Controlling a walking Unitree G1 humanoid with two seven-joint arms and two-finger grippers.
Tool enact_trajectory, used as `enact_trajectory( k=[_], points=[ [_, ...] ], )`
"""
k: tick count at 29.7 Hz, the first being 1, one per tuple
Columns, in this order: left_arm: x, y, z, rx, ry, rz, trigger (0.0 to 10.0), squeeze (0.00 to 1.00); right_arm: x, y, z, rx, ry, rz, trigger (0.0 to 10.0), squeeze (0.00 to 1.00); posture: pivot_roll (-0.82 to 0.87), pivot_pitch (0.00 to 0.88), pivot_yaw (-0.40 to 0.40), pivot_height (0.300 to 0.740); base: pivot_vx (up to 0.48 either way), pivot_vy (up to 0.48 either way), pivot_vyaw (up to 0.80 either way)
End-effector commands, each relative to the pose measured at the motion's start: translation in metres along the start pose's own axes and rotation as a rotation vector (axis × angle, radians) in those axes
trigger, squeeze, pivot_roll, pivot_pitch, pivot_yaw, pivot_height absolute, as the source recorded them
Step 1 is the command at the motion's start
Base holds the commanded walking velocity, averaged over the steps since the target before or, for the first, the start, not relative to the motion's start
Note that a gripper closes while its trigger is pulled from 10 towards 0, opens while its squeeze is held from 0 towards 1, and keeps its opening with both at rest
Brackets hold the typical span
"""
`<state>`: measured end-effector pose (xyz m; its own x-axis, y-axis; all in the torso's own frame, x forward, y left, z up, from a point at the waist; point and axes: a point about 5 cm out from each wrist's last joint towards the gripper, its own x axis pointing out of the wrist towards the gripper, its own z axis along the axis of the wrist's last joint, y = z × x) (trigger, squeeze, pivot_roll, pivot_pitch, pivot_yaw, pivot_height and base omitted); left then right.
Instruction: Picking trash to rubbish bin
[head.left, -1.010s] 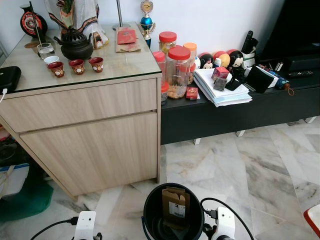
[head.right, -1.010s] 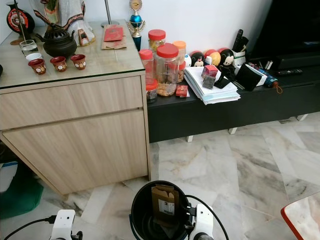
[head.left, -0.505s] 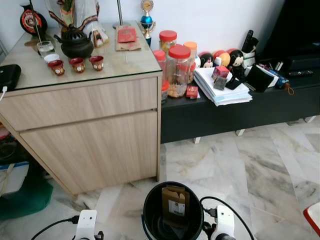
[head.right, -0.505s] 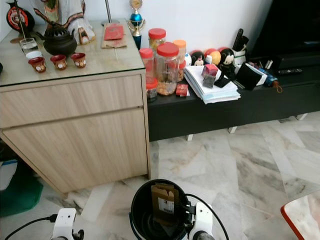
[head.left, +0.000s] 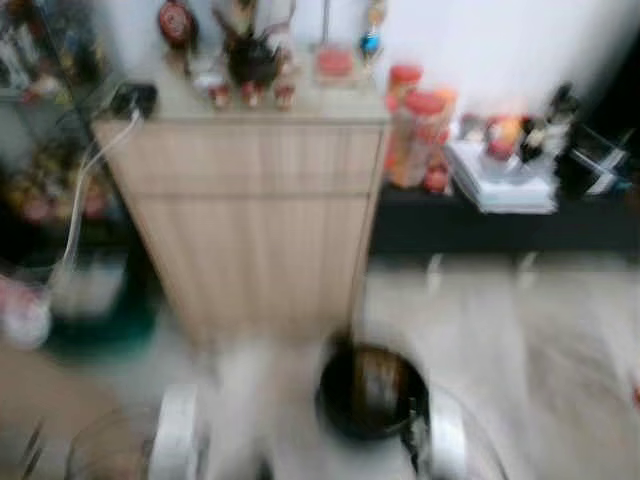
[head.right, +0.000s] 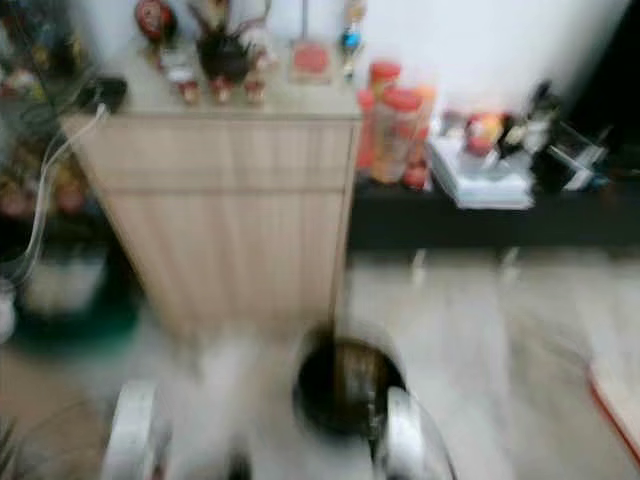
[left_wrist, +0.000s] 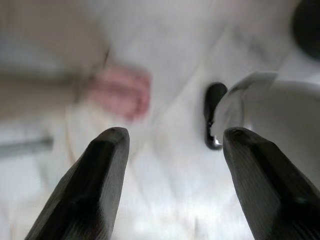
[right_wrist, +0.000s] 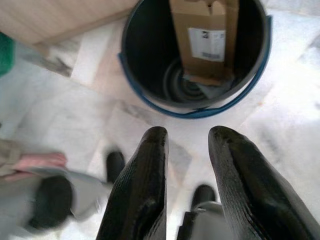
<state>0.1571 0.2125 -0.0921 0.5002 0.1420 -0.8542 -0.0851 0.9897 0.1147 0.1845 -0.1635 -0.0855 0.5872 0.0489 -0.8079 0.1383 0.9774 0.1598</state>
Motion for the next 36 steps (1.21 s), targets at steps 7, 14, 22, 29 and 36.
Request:
enact_trajectory(
  k=[7,14,22,29,36],
  points=[
    [0.0027,0.0008,0.0264,0.006,-0.076,0.001,10.0,0.00,-0.0001,0.0024,-0.0033,0.006,0.012,0.007,10.0,0.00,0.01,0.000,-0.022,0.740,-0.256,0.000,0.00],
    [0.0027,0.0000,0.0260,0.006,-0.075,0.002,10.0,0.00,-0.0002,0.0025,-0.0040,0.005,0.013,0.008,10.0,0.00,0.01,0.000,-0.025,0.740,-0.109,0.000,0.00],
    [0.0027,0.0002,0.0259,0.007,-0.074,0.010,10.0,0.00,-0.0002,0.0025,-0.0032,0.008,0.008,0.008,10.0,0.00,0.01,0.000,-0.026,0.740,0.000,0.000,0.00],
    [0.0027,-0.0001,0.0268,0.000,-0.080,0.009,10.0,0.00,-0.0002,0.0022,-0.0030,0.017,0.003,0.007,10.0,0.00,0.01,0.000,-0.025,0.740,0.000,0.000,0.00],
    [0.0027,-0.0001,0.0270,-0.008,-0.083,0.007,10.0,0.00,-0.0003,0.0021,-0.0033,0.020,0.000,0.004,10.0,0.00,0.01,0.000,-0.022,0.740,0.000,0.000,0.00]
  ],
)
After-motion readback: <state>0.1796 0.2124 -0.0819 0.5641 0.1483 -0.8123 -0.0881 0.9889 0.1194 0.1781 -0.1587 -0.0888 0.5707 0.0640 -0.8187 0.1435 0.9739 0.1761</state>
